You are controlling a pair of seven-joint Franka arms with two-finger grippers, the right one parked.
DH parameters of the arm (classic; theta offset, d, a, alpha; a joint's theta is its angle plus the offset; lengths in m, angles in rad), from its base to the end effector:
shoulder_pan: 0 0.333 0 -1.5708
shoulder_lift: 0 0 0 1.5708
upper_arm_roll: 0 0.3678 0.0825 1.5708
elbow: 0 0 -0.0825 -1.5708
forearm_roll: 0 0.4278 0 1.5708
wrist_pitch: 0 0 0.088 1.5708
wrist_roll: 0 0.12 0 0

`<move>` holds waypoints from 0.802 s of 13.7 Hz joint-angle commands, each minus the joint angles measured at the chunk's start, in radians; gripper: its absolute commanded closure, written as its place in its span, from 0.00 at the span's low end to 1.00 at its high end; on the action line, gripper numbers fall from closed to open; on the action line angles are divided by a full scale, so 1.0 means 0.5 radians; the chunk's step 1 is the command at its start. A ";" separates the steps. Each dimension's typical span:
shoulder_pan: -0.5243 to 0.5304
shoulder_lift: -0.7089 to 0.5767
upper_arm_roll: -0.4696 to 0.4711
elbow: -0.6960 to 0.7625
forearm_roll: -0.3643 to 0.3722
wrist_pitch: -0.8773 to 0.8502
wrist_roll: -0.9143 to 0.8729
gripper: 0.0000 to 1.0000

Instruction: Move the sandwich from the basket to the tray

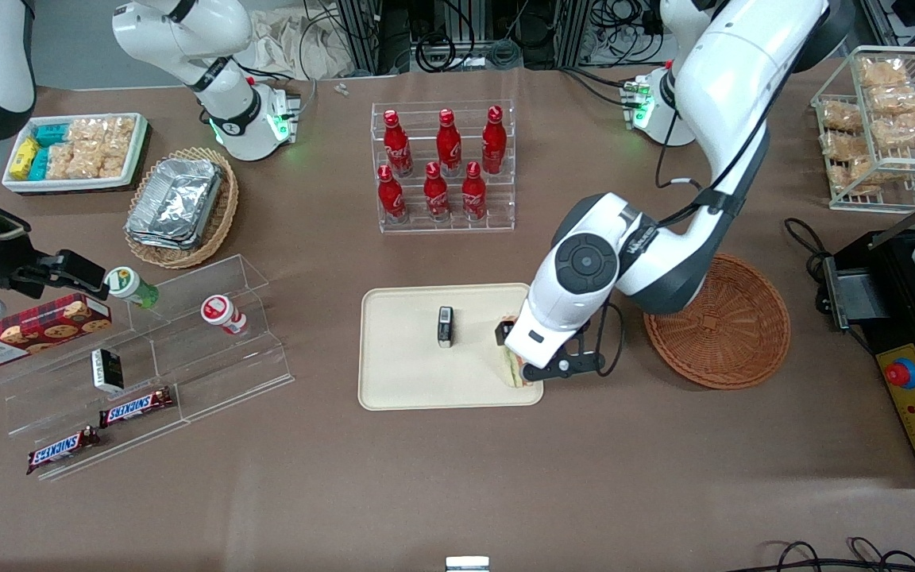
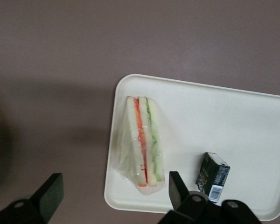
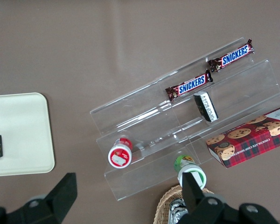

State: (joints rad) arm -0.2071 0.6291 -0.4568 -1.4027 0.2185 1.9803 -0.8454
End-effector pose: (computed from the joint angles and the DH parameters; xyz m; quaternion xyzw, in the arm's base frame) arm 0.6692 -0.4094 0.3764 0.9957 0.0867 -0.0164 0.0268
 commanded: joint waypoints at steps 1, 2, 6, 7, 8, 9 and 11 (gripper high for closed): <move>0.110 -0.150 -0.007 -0.042 0.002 -0.153 0.052 0.00; 0.126 -0.205 -0.004 -0.042 -0.029 -0.223 0.128 0.00; 0.233 -0.481 0.228 -0.078 -0.261 -0.411 0.668 0.00; 0.230 -0.579 0.324 -0.142 -0.317 -0.417 0.830 0.00; 0.230 -0.686 0.401 -0.231 -0.351 -0.420 1.005 0.00; 0.230 -0.800 0.492 -0.332 -0.360 -0.426 1.180 0.00; 0.239 -0.936 0.692 -0.416 -0.415 -0.496 1.560 0.00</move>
State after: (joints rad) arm -0.0883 0.2701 -0.1896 -1.5055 0.0508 1.7474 -0.2219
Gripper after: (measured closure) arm 0.000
